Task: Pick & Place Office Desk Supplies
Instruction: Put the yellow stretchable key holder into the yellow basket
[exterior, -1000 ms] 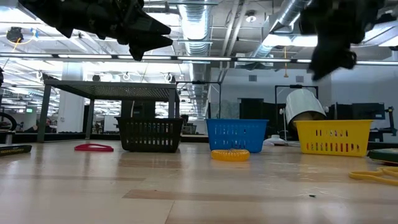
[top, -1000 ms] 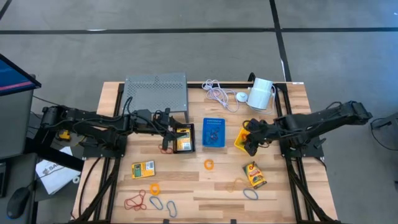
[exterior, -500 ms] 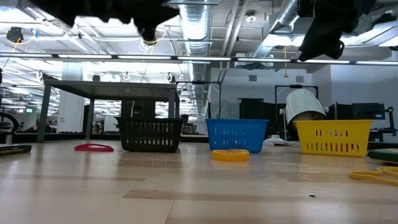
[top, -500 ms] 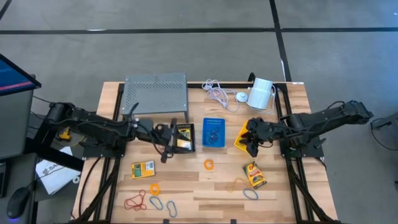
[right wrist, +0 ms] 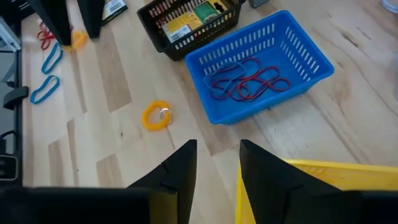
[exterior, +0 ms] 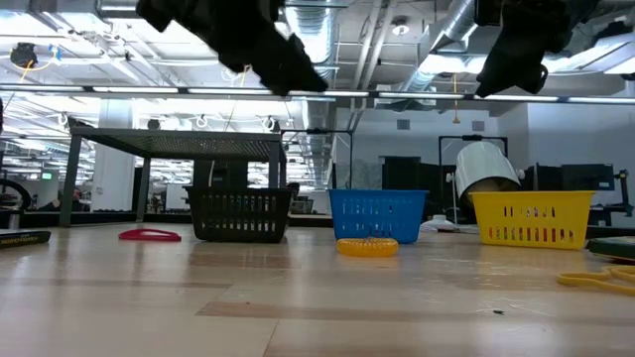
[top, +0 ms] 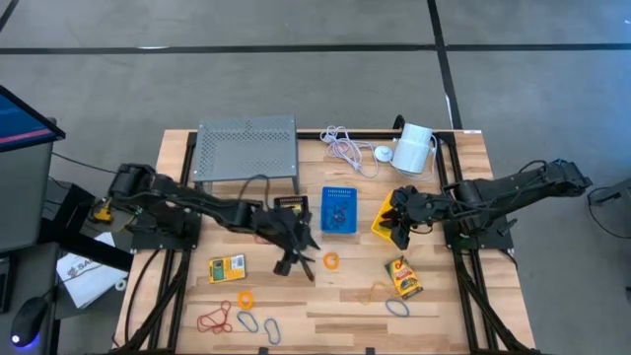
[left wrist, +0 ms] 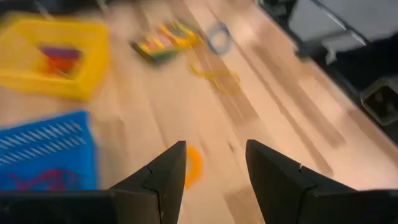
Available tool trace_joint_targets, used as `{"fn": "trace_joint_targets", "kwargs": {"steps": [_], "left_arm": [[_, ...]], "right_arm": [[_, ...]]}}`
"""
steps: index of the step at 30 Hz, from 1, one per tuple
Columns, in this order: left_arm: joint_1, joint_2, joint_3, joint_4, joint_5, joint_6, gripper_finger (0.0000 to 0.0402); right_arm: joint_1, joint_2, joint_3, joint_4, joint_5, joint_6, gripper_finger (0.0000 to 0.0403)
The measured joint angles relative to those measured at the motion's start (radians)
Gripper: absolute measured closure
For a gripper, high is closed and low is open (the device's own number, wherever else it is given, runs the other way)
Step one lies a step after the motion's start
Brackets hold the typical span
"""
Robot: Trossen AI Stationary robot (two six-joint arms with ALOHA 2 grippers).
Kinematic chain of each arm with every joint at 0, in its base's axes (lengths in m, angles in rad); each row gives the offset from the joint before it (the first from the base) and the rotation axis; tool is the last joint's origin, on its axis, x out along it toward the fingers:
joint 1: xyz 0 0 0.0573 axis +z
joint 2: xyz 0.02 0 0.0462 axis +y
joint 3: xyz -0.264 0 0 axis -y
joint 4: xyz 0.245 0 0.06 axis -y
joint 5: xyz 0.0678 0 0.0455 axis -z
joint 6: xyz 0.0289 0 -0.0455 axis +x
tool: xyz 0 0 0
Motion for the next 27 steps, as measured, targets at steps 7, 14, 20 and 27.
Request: {"fn": "trace_joint_targets", "kwargs": {"steps": [7, 14, 20, 27], "left_arm": [[-0.031, 0.130, 0.011, 0.007, -0.001, 0.118, 0.0238], [-0.033, 0.188, 0.021, 0.035, -0.036, 0.183, 0.0238], [-0.025, 0.230, 0.083, 0.036, -0.058, 0.186, 0.0238], [-0.015, 0.253, 0.108, -0.029, -0.067, 0.227, 0.0238]], "right_arm": [[0.028, 0.000, 0.000, 0.008, 0.000, 0.000, 0.0285], [0.029, 0.000, 0.000, 0.016, 0.014, 0.000, 0.0285], [0.029, 0.000, -0.001, 0.039, 0.014, 0.000, 0.0285], [0.029, 0.000, -0.001, 0.040, 0.014, 0.000, 0.0285]]}}
